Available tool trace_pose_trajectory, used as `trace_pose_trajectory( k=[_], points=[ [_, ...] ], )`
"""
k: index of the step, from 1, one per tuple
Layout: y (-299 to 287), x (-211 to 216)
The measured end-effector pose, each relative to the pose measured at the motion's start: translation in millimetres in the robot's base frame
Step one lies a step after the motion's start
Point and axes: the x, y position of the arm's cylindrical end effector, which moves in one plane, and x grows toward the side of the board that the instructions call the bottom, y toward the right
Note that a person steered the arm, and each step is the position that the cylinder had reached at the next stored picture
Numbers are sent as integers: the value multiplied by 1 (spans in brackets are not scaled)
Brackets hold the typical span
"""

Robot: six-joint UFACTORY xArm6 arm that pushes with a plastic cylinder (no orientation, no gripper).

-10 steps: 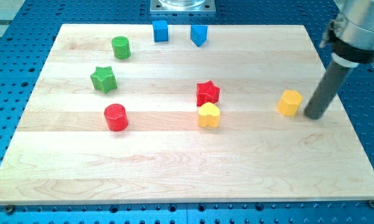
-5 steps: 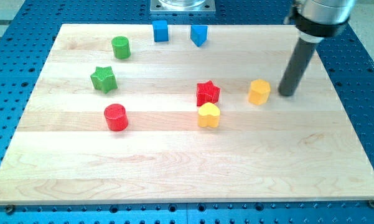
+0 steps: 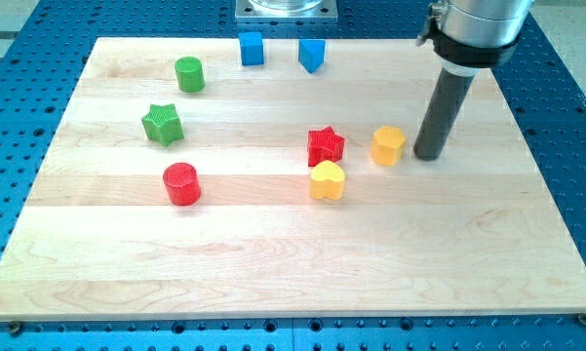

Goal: Move the hexagon into the red star

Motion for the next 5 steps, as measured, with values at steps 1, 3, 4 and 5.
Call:
trace_pose_trajectory(
  k=[1,3,4,5],
  points=[
    [-50,28],
    [-17,11],
    [-25,4],
    [-58,16]
  ],
)
